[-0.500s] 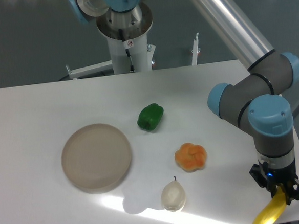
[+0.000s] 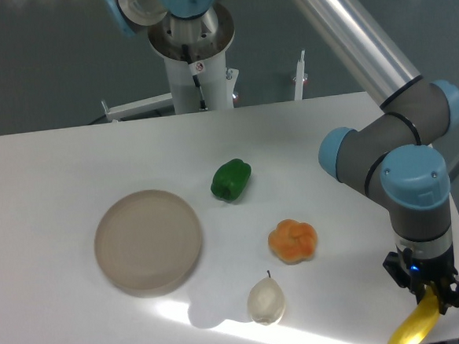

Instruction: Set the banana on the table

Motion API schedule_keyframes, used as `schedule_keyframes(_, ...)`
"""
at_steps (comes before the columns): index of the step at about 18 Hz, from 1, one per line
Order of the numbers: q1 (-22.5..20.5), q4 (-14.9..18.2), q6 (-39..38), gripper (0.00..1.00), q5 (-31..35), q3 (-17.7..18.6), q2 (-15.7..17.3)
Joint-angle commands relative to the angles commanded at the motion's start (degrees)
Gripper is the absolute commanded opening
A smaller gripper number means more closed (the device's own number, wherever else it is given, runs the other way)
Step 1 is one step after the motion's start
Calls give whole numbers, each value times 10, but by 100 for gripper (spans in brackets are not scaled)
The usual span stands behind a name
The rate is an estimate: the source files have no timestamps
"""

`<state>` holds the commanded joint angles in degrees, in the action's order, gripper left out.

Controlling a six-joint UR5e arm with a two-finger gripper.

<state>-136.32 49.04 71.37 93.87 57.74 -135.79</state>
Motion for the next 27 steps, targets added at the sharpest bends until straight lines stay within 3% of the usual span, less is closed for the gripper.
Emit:
schedule_keyframes(5, 1, 1, -1, 30, 2, -1, 0)
schedule_keyframes(9, 3, 6, 2, 30, 0, 21, 19)
schedule_keyframes(15, -20, 18, 31, 30, -8, 129, 108)
schedule_keyframes(19, -43, 23, 84, 30, -14, 222, 178)
schedule_keyframes(20, -163, 12, 289, 29, -99, 417, 279)
schedule_keyframes(27, -166, 13, 279, 29, -106, 422, 286)
